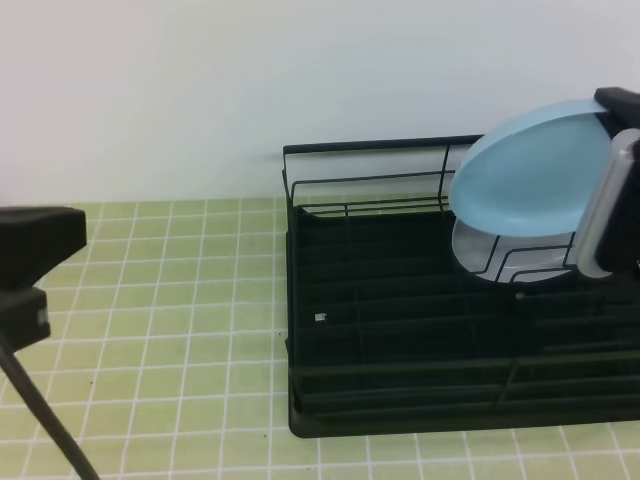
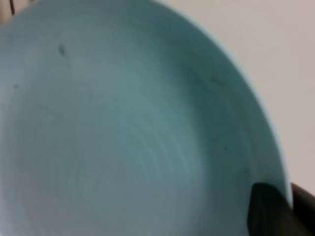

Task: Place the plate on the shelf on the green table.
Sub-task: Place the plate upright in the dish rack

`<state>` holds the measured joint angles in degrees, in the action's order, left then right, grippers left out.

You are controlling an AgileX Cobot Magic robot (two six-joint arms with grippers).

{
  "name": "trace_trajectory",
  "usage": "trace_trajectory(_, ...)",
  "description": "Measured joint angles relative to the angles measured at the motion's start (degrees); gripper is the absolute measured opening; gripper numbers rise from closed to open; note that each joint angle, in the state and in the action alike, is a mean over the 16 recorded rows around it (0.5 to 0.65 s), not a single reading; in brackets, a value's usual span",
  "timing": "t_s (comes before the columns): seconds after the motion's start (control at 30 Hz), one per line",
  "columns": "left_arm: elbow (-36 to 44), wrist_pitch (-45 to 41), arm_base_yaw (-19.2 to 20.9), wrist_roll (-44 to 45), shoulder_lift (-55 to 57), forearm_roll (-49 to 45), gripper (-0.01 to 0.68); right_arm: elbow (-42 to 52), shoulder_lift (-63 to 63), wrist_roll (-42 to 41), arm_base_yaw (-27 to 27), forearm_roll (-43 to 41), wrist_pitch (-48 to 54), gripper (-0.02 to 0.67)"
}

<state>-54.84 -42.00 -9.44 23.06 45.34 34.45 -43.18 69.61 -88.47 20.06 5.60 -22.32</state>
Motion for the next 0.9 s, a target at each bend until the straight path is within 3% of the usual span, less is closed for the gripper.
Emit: trace_trajectory(0.9, 0.0, -0.4, 0.0, 1.2, 0.0, -0.1, 0.000, 0.0, 7.9, -7.8, -0.1, 2.3, -7.7, 0.001)
